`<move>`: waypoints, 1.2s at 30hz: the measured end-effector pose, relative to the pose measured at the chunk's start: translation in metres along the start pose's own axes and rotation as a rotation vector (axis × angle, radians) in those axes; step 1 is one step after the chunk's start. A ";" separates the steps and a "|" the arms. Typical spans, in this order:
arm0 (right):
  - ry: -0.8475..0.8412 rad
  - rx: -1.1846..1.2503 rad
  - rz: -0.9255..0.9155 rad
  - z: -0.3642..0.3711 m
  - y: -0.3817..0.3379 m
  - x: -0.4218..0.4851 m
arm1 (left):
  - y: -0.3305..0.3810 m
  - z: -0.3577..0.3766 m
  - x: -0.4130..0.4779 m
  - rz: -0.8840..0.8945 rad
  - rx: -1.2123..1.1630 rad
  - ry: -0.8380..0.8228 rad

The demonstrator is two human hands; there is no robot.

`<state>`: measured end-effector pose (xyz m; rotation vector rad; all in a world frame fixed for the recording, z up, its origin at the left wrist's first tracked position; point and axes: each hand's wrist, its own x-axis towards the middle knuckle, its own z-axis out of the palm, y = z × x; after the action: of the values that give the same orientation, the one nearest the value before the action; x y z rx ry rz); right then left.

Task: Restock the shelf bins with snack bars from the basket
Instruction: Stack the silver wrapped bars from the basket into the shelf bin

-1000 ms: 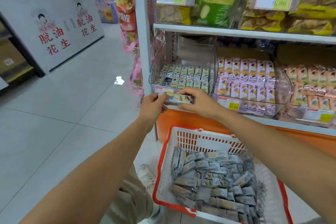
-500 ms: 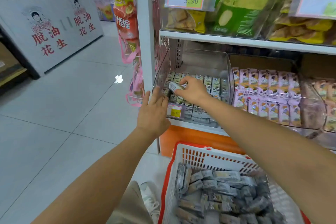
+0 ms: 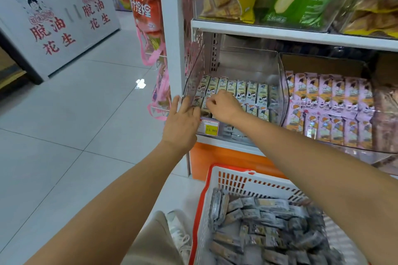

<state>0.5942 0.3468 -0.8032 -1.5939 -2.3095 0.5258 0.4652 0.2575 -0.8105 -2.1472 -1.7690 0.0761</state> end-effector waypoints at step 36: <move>-0.023 0.070 0.106 0.039 0.139 -0.220 | 0.134 0.041 -0.135 0.031 -0.524 -0.244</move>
<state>0.7701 0.1806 -0.9068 -1.6925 -2.2064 0.6463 0.5510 0.1172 -0.9145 -2.6211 -2.0707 -0.1405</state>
